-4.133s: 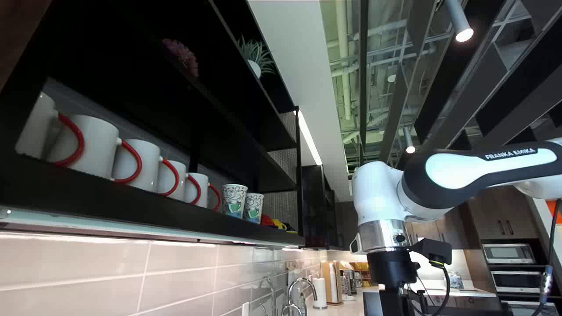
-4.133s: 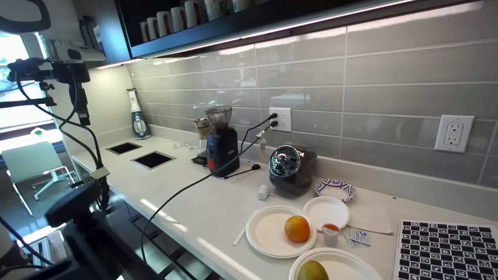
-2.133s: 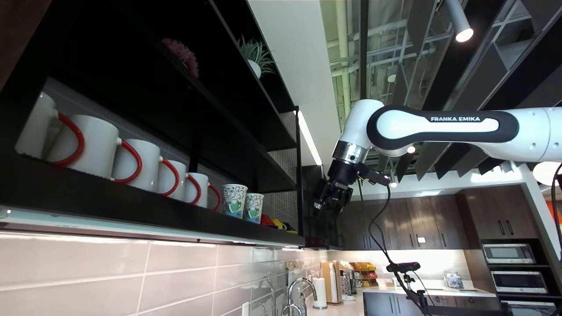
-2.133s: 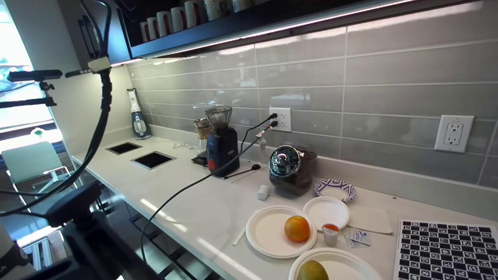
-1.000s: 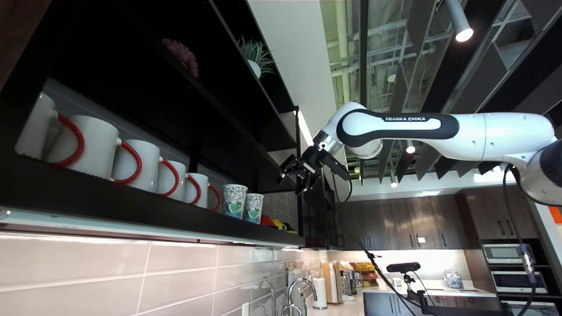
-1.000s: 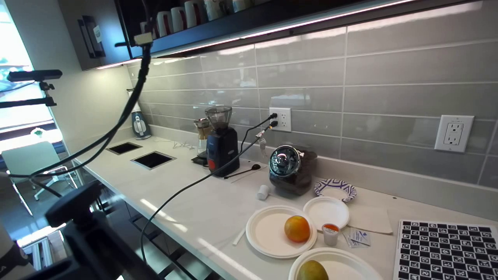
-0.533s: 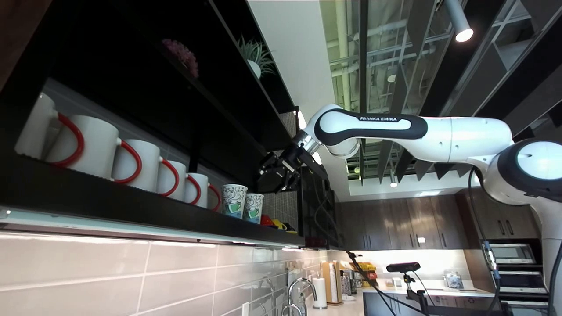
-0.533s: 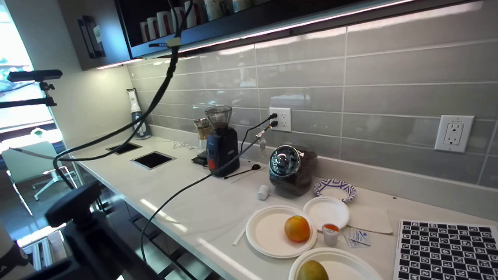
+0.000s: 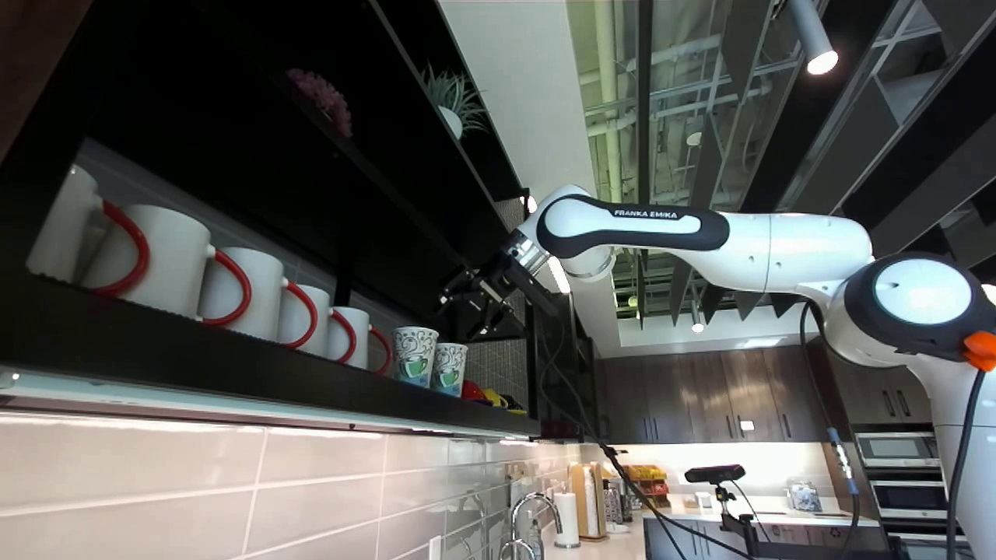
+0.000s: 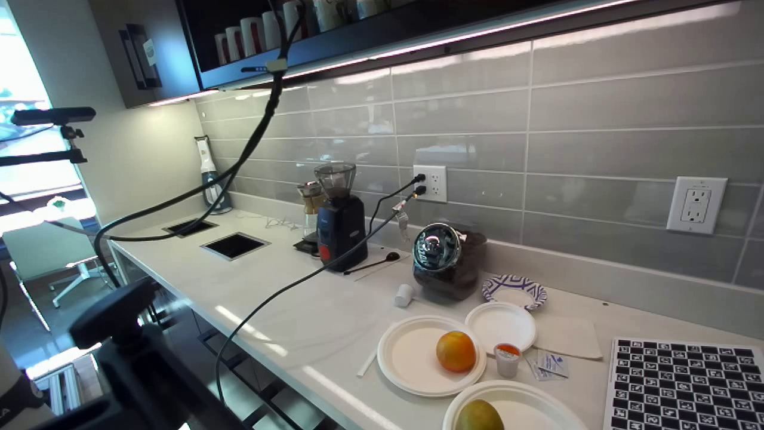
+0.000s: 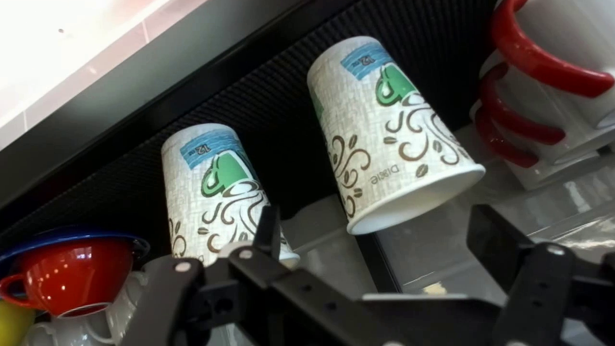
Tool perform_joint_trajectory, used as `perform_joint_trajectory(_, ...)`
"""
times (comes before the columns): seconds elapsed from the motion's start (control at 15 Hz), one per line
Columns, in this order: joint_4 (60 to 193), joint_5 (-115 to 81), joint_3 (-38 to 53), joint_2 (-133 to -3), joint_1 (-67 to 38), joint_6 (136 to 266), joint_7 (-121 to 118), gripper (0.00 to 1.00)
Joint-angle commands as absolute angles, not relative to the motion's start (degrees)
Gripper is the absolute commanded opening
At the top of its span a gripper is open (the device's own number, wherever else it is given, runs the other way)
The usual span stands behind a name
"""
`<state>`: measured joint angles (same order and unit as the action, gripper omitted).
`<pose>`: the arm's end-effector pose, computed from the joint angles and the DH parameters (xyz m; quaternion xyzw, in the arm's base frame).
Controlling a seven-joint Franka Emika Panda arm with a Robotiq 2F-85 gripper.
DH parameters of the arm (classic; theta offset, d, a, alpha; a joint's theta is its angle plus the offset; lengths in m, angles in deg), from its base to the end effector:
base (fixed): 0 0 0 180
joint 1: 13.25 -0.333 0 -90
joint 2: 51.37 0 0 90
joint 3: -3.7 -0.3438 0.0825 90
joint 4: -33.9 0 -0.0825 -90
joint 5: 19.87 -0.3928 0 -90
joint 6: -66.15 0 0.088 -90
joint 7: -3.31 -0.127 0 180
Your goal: Put the left cup in the right cup
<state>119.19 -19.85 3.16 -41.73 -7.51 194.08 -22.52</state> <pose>0.5360 -0.0480 0.8549 -0.8651 0.2398 -0.4336 0.0780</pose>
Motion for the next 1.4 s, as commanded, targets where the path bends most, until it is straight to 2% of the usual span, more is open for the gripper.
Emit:
perform_joint_trajectory(0.0,115.56,-19.51,3.23,-45.03,-7.92,195.50,-26.11,1.00)
perform_joint_trajectory(0.33,114.74,-18.80,2.53,-47.05,-7.56,195.73,-29.14,1.00)
perform_joint_trajectory(0.4,114.71,-18.81,2.49,-47.33,-7.57,195.46,-29.40,0.95)
perform_joint_trajectory(0.47,114.56,-18.49,2.44,-47.57,-7.52,194.75,-29.81,0.78)
perform_joint_trajectory(0.53,114.54,-18.16,2.43,-47.77,-7.46,194.37,-30.33,0.71)
perform_joint_trajectory(0.67,114.78,-18.38,2.52,-47.67,-7.45,193.96,-31.05,0.61)
perform_joint_trajectory(1.2,114.66,-20.60,2.88,-46.31,-7.51,193.00,-31.60,0.05)
perform_joint_trajectory(1.27,114.68,-20.71,2.97,-46.16,-7.45,192.92,-31.72,0.00)
perform_joint_trajectory(1.33,114.78,-20.87,3.08,-45.89,-7.42,192.92,-31.74,0.00)
